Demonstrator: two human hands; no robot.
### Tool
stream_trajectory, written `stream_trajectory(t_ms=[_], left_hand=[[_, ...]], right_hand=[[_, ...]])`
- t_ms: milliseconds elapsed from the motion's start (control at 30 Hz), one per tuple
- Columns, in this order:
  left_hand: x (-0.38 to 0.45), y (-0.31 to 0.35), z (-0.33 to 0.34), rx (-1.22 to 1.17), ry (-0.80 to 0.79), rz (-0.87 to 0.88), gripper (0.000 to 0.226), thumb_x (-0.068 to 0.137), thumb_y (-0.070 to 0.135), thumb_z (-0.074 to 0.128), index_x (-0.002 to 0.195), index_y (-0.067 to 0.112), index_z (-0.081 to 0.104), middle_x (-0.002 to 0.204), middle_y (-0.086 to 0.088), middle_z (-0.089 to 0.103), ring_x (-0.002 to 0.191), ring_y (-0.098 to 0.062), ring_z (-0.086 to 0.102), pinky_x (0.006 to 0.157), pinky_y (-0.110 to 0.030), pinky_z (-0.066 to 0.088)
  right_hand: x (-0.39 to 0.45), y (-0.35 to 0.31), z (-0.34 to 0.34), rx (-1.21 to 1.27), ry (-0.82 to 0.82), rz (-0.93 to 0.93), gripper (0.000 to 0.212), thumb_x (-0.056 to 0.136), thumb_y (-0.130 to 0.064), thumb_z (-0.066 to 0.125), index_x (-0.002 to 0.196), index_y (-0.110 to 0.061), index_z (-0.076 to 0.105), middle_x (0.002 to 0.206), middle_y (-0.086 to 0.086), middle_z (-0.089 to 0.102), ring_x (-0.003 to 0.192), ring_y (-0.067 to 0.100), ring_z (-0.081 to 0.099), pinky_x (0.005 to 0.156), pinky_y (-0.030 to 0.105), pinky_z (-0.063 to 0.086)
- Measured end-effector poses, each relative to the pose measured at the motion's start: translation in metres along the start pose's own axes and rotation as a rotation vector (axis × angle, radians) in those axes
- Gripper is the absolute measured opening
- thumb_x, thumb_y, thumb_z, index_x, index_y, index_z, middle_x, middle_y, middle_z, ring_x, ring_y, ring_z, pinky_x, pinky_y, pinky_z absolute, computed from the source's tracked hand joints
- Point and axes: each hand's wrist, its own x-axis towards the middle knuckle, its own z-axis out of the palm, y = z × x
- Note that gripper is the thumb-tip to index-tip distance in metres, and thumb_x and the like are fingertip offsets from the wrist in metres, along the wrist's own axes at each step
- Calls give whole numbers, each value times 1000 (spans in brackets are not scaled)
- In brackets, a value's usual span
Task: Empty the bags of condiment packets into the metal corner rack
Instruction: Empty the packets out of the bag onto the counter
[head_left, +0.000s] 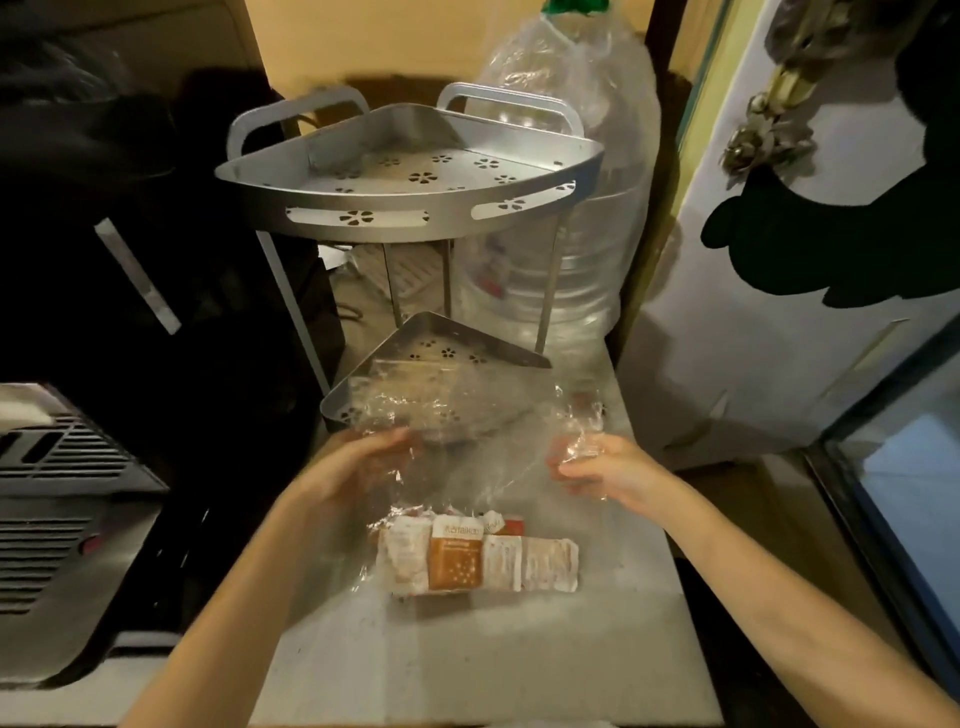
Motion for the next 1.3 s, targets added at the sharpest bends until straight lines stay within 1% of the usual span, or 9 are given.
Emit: stream_trajectory(t_ms=[100, 233, 433, 600, 833, 1033, 1133, 1233, 1300], left_hand=[[9, -2, 8, -71, 130, 45, 17, 81, 16, 62, 98, 13, 64, 75, -1, 73, 63, -11, 70, 50, -25, 52], [12, -6, 15, -195, 229, 81, 11, 63, 13, 76, 73, 16, 73, 78, -8, 75, 81, -30, 69, 81, -47, 53], [11, -2, 20, -216, 207, 77, 24, 63, 12, 77, 86, 13, 71, 94, -13, 73, 80, -29, 70, 81, -46, 54], [12, -1, 9, -116, 121, 123, 31, 76, 7, 62, 107, 6, 61, 90, -6, 73, 72, -15, 71, 56, -24, 56], [8, 9, 2, -53, 16, 78, 18, 76, 3, 59, 94, 4, 63, 86, -8, 73, 74, -17, 70, 62, -28, 56], [11, 15, 1, -34, -48, 73, 25, 73, 7, 62, 97, 3, 67, 101, -14, 71, 92, -26, 68, 73, -30, 56], [9, 20, 10, -36, -102, 111, 23, 87, -1, 44, 106, 0, 58, 96, -10, 74, 90, -20, 70, 66, -21, 55], [8, 20, 18, 84, 14, 141, 21, 88, 1, 48, 106, 8, 57, 79, 3, 75, 75, -7, 70, 63, -16, 51], [11, 19, 22, 168, 121, 156, 29, 87, 6, 54, 115, 8, 55, 91, 1, 74, 84, -11, 69, 69, -20, 51]], right_hand=[[11, -3, -6, 15, 30, 53, 55, 72, 7, 70, 122, -10, 54, 104, 10, 70, 95, 21, 67, 84, 35, 55], [16, -17, -15, -139, 117, 14, 81, 63, -12, 82, 133, -13, 41, 121, 9, 61, 107, 21, 60, 91, 37, 49], [12, -61, -3, -770, 401, -499, 87, 73, -28, 75, 142, -15, 26, 142, 9, 40, 133, 26, 34, 106, 40, 33], [25, -98, 36, -969, 6, -563, 76, 75, -35, 72, 139, -18, 36, 143, 7, 40, 133, 21, 34, 104, 26, 28], [44, -148, 62, -1119, -369, -201, 64, 77, -38, 69, 134, -24, 43, 136, 2, 50, 113, 17, 55, 100, 28, 40], [43, -172, 54, -1195, -494, -126, 32, 60, -47, 75, 89, -35, 71, 107, -5, 69, 104, 19, 62, 103, 44, 44], [36, -173, 53, -1126, -513, -92, 30, 68, -34, 76, 91, -18, 68, 98, -3, 68, 97, 17, 65, 96, 41, 50], [23, -174, 54, -1115, -511, -71, 26, 81, -24, 68, 104, -15, 61, 104, -3, 64, 91, 8, 60, 85, 22, 48], [16, -173, 54, -1108, -468, -91, 33, 80, -25, 68, 109, -11, 61, 106, 3, 66, 91, 15, 58, 84, 26, 45]])
